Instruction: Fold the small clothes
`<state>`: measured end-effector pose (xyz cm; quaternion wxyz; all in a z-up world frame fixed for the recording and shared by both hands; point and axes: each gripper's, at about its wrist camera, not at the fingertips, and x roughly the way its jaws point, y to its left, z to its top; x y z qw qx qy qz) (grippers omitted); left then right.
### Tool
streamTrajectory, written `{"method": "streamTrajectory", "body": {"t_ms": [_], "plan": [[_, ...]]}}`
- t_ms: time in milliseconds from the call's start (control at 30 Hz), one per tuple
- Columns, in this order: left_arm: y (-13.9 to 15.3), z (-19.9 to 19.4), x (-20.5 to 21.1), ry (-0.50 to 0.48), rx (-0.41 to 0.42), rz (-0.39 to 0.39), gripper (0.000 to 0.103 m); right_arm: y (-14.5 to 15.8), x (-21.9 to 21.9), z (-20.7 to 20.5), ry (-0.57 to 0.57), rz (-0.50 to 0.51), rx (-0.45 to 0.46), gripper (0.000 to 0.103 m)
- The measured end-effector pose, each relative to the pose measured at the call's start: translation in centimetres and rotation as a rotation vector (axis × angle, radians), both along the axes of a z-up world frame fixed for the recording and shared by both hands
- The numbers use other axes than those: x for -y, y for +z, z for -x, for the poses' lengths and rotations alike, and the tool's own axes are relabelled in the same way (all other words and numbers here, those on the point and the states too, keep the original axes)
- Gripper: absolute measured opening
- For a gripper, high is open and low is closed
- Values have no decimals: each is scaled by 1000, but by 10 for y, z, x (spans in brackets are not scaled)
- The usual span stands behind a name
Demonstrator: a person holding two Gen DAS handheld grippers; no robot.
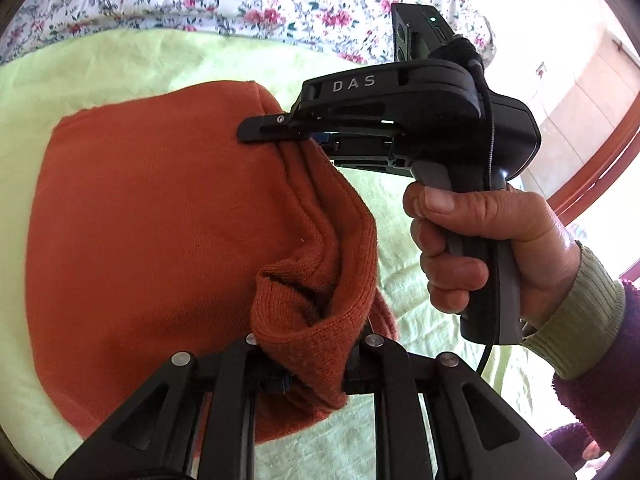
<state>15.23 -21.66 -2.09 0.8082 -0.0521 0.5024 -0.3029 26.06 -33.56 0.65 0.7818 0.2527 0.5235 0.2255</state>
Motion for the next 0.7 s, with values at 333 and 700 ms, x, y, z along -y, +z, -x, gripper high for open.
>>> {"method": "streamTrajectory", "body": {"t_ms": [333, 700], "plan": [[-10, -8, 9, -6, -65, 4, 41, -19, 10, 4, -40, 42, -48, 20], [18, 6, -95, 134, -94, 27, 57, 16, 20, 53, -126, 87, 6, 65]]}}
